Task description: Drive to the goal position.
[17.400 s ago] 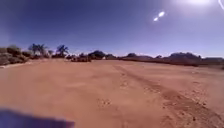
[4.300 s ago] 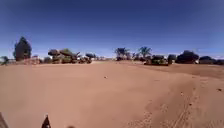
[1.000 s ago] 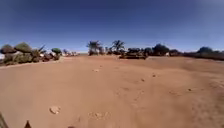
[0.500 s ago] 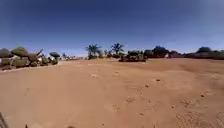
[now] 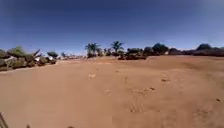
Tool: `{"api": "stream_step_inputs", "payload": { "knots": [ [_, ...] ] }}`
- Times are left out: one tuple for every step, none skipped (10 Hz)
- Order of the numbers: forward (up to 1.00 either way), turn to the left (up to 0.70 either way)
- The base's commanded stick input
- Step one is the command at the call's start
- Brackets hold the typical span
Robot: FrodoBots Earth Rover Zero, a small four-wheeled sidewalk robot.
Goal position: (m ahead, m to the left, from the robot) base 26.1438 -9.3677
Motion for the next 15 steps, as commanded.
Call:
{"api": "stream_step_inputs", "payload": {
  "knots": [
    [0.70,0.35],
    [0.70,0.35],
    [0.70,0.28],
    [0.70,0.11],
    [0.70,0.00],
    [0.70,0.00],
    [0.70,0.00],
    [0.70,0.00],
    [0.70,0.00],
    [0.70,0.00],
    [0.70,0.00],
    [0.70,0.00],
    [0.70,0.00],
    [0.70,0.00],
    [0.70,0.00]
  ]
}}
